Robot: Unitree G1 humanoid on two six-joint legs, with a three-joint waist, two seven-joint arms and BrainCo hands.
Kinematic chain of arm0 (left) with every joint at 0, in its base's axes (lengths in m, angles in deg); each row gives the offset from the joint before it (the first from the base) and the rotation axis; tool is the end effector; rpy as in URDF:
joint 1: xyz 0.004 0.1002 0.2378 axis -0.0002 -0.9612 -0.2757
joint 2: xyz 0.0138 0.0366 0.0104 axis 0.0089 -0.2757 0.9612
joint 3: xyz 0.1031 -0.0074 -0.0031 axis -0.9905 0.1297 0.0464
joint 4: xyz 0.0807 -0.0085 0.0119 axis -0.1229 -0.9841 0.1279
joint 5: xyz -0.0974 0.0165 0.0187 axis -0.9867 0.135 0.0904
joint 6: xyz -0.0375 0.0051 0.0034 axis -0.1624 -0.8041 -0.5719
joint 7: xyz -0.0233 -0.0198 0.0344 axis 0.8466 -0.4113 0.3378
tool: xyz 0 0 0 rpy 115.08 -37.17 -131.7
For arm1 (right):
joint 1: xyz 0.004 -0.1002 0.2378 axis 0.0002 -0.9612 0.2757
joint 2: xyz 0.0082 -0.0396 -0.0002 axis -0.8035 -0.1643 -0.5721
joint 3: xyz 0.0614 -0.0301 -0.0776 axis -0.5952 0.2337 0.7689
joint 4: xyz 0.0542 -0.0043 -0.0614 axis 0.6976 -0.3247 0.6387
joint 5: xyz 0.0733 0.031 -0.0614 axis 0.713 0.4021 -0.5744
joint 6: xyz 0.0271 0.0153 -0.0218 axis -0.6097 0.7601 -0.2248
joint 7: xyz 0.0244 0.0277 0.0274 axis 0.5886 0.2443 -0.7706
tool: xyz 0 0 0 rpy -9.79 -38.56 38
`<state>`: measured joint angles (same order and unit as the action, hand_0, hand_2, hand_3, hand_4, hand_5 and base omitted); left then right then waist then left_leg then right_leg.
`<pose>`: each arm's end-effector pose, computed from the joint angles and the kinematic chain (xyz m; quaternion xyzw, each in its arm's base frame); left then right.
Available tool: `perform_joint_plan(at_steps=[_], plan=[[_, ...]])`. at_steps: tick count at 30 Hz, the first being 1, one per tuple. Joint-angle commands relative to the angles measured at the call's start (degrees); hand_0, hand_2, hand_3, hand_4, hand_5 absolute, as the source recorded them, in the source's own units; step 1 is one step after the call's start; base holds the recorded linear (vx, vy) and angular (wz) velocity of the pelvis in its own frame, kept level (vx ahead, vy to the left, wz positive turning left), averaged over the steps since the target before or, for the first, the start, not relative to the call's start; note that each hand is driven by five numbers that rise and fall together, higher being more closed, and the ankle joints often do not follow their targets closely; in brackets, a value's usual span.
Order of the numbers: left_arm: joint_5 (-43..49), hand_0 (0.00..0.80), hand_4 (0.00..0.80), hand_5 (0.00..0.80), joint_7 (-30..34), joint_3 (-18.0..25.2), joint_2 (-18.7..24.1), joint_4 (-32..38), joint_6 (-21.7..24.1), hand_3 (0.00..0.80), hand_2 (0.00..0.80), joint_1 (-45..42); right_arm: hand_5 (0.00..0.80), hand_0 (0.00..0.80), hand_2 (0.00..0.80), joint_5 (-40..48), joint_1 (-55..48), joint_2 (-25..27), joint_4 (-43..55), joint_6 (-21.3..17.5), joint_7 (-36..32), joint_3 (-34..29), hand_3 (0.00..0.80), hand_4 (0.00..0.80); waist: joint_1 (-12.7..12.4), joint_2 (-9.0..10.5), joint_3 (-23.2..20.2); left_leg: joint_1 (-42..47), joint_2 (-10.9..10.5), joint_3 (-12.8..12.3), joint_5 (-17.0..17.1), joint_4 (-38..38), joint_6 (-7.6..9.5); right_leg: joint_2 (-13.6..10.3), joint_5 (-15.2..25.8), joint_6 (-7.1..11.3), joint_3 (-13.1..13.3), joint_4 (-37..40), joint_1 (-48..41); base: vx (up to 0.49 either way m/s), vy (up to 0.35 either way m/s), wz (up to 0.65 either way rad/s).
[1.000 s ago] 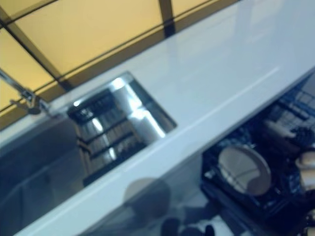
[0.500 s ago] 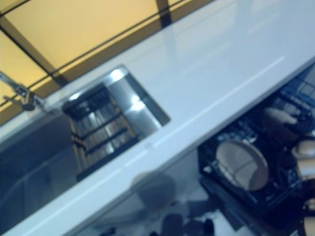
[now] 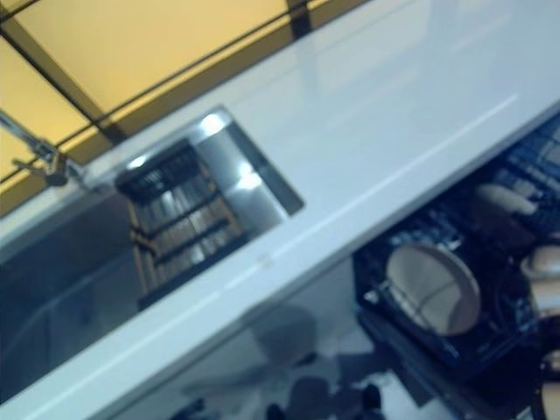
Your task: Take plates into dishwasher
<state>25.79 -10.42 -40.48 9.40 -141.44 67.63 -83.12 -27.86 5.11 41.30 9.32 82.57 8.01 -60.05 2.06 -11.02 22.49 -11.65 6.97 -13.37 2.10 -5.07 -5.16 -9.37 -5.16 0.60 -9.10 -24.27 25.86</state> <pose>0.1583 0.2121 -0.0772 0.0745 0.3547 -0.0301 0.9315 0.2740 -0.3693 0.2224 -0.3227 -0.0262 -0.3822 0.8655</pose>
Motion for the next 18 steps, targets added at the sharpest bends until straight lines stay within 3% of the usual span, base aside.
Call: perform_joint_plan(at_steps=[1, 18], plan=[[-1.0, 0.000, 0.000, 0.000, -1.0, -2.3, 3.0, 0.3, 1.0, 0.000, 0.000, 1.7, 0.800, 0.800, 0.800, 0.6, 0.8, -0.4, -3.6, 0.4, -1.2, 3.2, 0.800, 0.800, -1.1, 1.46, 0.3, -6.1, 1.4, 3.7, 6.8, 0.3, -0.40, 0.9, -4.5, -1.79, -3.6, -3.6, -2.4, 0.000, 0.000, 0.00], [-1.4, 0.000, 0.000, 0.000, -1.8, -3.2, 3.2, -0.3, 0.0, 0.000, 0.000, 5.5, 0.800, 0.800, 0.800, 1.0, 1.4, -7.2, -4.7, -0.1, -5.4, 9.0, 0.800, 0.800, -1.2, 1.24, 1.5, -7.1, 0.5, 3.8, 6.8, 0.0, 0.50, 0.6, -2.7, -0.89, -2.5, -1.8, -2.3, 0.000, 0.000, 0.00]])
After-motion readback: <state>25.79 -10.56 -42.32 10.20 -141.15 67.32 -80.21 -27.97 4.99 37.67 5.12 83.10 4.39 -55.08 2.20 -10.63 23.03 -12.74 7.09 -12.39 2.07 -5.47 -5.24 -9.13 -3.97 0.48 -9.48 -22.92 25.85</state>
